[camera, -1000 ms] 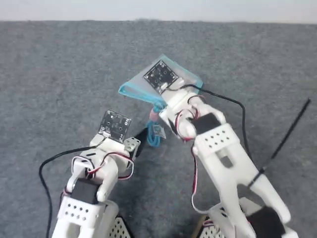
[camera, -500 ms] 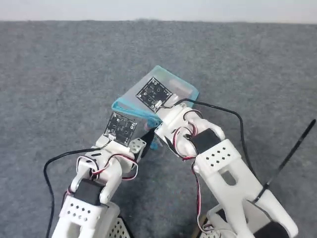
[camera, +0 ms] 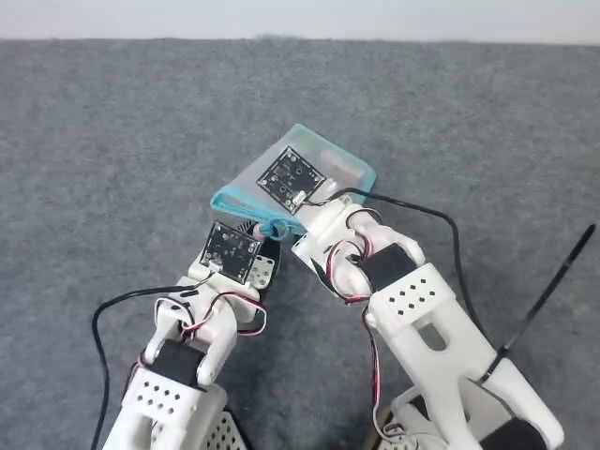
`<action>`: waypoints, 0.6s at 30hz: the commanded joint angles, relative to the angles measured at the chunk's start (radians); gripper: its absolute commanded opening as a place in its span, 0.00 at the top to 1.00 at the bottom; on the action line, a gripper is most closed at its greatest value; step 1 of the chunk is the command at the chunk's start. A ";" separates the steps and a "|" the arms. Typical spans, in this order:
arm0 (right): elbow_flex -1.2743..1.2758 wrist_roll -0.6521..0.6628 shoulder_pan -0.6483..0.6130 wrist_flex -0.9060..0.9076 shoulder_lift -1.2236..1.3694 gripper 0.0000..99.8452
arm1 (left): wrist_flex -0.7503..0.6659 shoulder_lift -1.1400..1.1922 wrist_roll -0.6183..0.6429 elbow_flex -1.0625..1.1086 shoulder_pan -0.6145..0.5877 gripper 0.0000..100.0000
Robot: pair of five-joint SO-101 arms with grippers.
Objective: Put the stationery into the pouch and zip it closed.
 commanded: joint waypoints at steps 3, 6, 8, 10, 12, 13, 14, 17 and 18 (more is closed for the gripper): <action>0.068 -0.020 0.079 -0.038 -0.016 0.99 | -0.034 -0.023 0.009 -0.016 -0.058 0.99; 0.120 0.026 0.124 -0.082 -0.019 0.99 | -0.032 -0.023 -0.025 -0.025 -0.176 0.99; 0.138 0.041 0.154 -0.104 -0.018 0.99 | -0.031 -0.023 -0.025 -0.044 -0.253 0.99; 0.147 0.041 0.180 -0.110 -0.016 0.99 | -0.009 -0.023 -0.025 -0.061 -0.298 0.99; 0.147 0.046 0.199 -0.105 -0.016 0.99 | 0.015 -0.023 -0.025 -0.079 -0.315 0.99; 0.149 0.060 0.203 -0.104 -0.016 0.99 | 0.023 -0.023 -0.025 -0.085 -0.318 0.99; 0.155 0.068 0.208 -0.104 -0.016 0.99 | 0.029 -0.023 -0.025 -0.088 -0.322 0.99; 0.189 0.077 0.228 -0.113 -0.016 0.99 | 0.031 -0.023 -0.028 -0.088 -0.351 0.99; 0.199 0.081 0.237 -0.113 -0.016 0.99 | 0.031 -0.023 -0.028 -0.088 -0.364 0.99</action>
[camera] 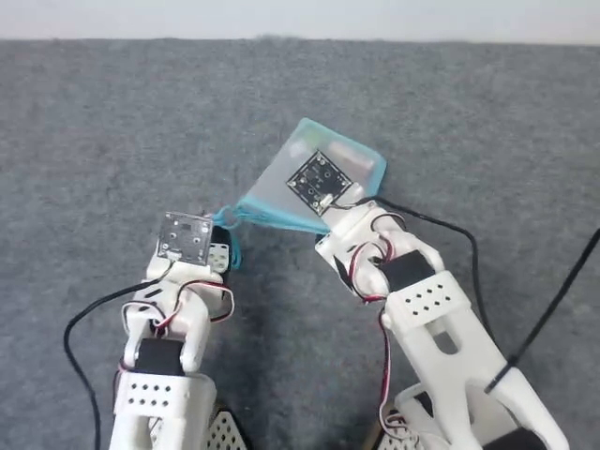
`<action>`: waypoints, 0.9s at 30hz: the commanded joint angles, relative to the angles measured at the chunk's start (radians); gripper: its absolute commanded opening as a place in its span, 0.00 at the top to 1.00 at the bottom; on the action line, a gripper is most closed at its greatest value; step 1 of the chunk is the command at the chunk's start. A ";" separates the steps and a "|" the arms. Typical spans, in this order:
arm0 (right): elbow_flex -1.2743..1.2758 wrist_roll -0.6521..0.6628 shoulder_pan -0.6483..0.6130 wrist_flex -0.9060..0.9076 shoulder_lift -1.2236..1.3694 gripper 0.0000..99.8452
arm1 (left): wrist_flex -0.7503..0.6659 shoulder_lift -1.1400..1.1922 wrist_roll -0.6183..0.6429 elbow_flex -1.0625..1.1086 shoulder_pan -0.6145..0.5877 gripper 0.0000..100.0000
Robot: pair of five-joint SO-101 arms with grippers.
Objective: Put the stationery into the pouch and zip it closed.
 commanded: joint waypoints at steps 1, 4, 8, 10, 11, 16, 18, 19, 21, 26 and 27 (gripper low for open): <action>0.052 0.026 0.093 -0.001 0.005 0.99 | 0.000 -0.025 -0.008 -0.088 -0.069 0.99; 0.069 0.048 0.133 -0.001 -0.001 0.99 | 0.000 -0.025 -0.009 -0.088 -0.120 0.99; 0.075 0.049 0.168 -0.001 0.002 0.99 | 0.012 -0.025 -0.011 -0.082 -0.153 0.99; 0.075 0.049 0.168 -0.001 0.002 0.99 | 0.037 -0.025 -0.011 -0.088 -0.155 0.99; 0.075 0.049 0.170 -0.001 0.004 0.99 | 0.041 -0.025 -0.011 -0.088 -0.157 0.99; 0.075 0.068 0.220 -0.001 0.007 0.99 | 0.043 -0.025 -0.037 -0.088 -0.158 0.99; 0.077 0.069 0.254 -0.001 0.008 0.99 | 0.043 -0.025 -0.040 -0.084 -0.157 0.99; 0.081 0.069 0.266 -0.001 0.008 0.99 | 0.043 -0.025 -0.041 -0.082 -0.150 0.99; 0.095 0.069 0.262 0.001 -0.004 0.99 | 0.043 -0.025 -0.043 -0.079 -0.124 0.99; 0.101 0.061 0.196 0.073 -0.004 0.99 | 0.046 -0.026 -0.046 -0.054 -0.051 0.99; 0.100 0.061 0.189 0.102 -0.004 0.99 | 0.061 -0.026 -0.046 -0.054 -0.043 0.98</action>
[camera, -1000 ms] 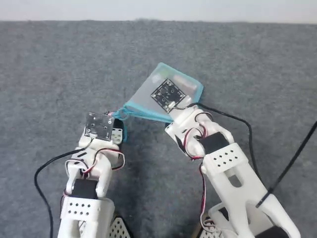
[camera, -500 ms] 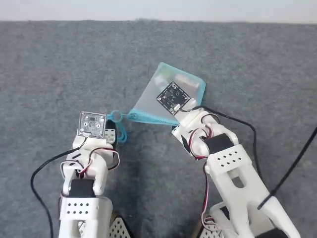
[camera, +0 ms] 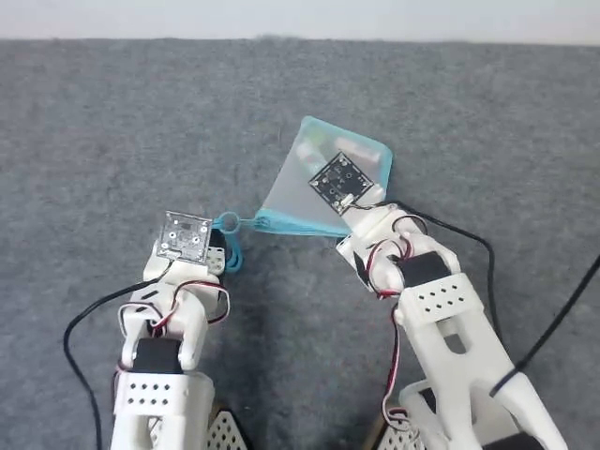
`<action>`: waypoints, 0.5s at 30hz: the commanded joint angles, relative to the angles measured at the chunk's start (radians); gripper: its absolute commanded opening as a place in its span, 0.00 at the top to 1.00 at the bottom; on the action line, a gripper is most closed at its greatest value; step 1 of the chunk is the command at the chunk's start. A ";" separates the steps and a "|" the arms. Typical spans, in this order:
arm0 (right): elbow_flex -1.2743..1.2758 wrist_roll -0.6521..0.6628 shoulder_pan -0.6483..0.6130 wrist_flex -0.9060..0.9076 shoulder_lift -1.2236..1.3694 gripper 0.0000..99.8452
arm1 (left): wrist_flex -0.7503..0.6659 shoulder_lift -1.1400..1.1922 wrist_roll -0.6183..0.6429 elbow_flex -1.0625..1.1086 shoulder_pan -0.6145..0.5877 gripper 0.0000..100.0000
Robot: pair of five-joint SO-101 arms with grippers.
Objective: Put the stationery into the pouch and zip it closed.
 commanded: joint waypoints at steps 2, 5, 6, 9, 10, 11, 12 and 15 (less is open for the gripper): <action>0.037 -0.017 0.067 0.127 0.005 0.97 | 0.055 -0.026 -0.005 -0.061 0.017 0.94; 0.038 -0.031 0.065 0.180 -0.051 0.87 | 0.100 -0.026 -0.006 -0.061 0.069 0.84; 0.038 -0.034 0.062 0.202 -0.082 0.83 | 0.115 -0.026 -0.006 -0.062 0.086 0.81; 0.038 -0.035 0.062 0.269 -0.209 0.77 | 0.153 -0.026 -0.014 -0.077 0.101 0.76; 0.040 -0.037 0.062 0.289 -0.262 0.77 | 0.169 -0.026 -0.026 -0.087 0.104 0.76; 0.041 -0.037 0.062 0.311 -0.317 0.78 | 0.183 -0.026 -0.032 -0.093 0.109 0.75; 0.044 -0.038 0.062 0.334 -0.371 0.78 | 0.190 -0.026 -0.037 -0.096 0.109 0.75; 0.054 -0.072 0.073 0.389 -0.510 0.79 | 0.196 -0.026 -0.035 -0.110 0.101 0.75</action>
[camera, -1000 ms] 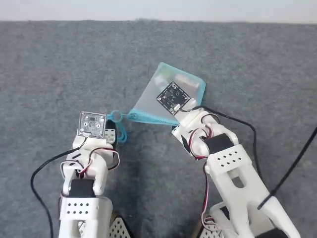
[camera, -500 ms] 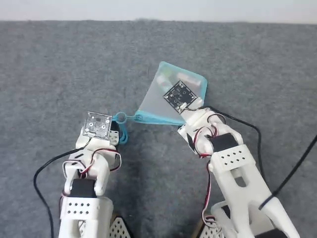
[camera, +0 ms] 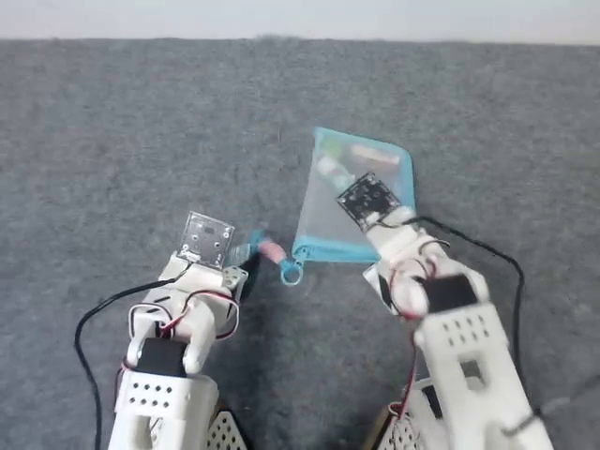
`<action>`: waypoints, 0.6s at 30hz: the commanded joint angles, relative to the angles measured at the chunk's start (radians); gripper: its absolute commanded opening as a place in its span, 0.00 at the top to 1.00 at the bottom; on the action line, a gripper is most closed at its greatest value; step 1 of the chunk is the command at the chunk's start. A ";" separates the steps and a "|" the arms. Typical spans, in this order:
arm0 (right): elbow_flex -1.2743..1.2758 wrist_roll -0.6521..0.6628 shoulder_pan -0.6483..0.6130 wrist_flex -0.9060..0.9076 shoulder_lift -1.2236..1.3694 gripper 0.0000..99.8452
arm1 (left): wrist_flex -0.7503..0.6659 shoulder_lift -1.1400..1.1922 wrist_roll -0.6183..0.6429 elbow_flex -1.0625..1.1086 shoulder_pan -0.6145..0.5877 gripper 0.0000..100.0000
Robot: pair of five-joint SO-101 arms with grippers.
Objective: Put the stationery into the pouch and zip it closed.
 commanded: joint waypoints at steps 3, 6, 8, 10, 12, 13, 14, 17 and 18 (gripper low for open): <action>0.080 -0.048 0.045 0.048 -0.275 0.79 | 0.009 -0.028 -0.011 -0.108 -0.002 0.75; 0.166 -0.046 0.044 0.054 -0.383 0.79 | 0.025 -0.057 -0.011 -0.105 0.006 0.75; 0.232 -0.038 0.047 0.050 -0.455 0.79 | 0.071 -0.112 -0.011 -0.105 0.006 0.75; 0.290 0.018 0.050 0.050 -0.529 0.78 | 0.118 -0.187 -0.009 -0.101 0.006 0.75; 0.339 0.055 0.050 0.051 -0.602 0.75 | 0.146 -0.278 -0.009 -0.076 0.008 0.75; 0.358 0.049 0.051 0.058 -0.636 0.72 | 0.153 -0.327 -0.009 -0.058 0.008 0.75; 0.373 0.035 0.051 0.059 -0.665 0.70 | 0.157 -0.377 -0.009 -0.038 0.008 0.75; 0.410 -0.023 0.050 0.059 -0.734 0.68 | 0.160 -0.390 -0.011 -0.019 0.006 0.75; 0.417 -0.031 0.050 0.059 -0.746 0.68 | 0.149 -0.373 -0.011 -0.019 0.006 0.75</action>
